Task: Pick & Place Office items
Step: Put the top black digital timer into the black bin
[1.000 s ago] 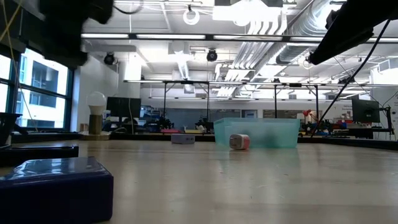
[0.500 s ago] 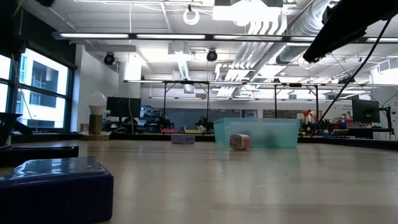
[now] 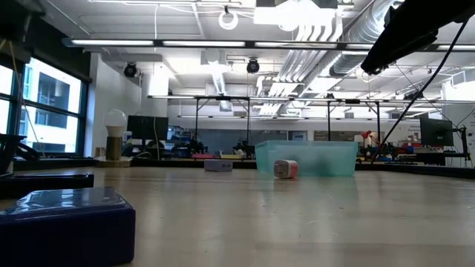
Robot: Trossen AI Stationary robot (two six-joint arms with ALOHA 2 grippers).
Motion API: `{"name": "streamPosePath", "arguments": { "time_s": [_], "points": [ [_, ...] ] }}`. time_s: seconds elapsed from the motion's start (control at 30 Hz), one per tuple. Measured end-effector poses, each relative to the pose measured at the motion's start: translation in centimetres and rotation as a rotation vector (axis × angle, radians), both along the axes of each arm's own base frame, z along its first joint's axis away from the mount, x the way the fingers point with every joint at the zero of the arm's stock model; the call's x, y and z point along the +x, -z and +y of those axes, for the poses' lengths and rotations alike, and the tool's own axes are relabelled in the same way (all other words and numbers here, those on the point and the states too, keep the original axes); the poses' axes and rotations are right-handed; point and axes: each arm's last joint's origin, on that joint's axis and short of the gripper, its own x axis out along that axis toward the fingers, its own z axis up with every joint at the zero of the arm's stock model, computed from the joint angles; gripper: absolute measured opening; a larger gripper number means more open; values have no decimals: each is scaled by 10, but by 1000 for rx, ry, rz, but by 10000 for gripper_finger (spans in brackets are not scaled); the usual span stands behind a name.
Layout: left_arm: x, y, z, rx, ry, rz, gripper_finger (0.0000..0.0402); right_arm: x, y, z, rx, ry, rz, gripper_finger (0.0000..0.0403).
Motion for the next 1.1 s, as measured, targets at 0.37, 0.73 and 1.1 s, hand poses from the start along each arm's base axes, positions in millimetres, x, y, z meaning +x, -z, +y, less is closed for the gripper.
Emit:
{"name": "streamPosePath", "arguments": {
  "time_s": [0.37, 0.73, 1.1],
  "points": [
    [-2, 32, 13, -4, -47, 101, 137, 0, 0, 1, 19, -7, 1, 183],
    [-3, 43, 18, -6, -68, 130, 137, 0, 0, 1, 19, -7, 1, 183],
    [-3, 43, 17, 0, -30, 133, 190, 0, 0, 1, 18, -7, 0, 183]
  ]
}}
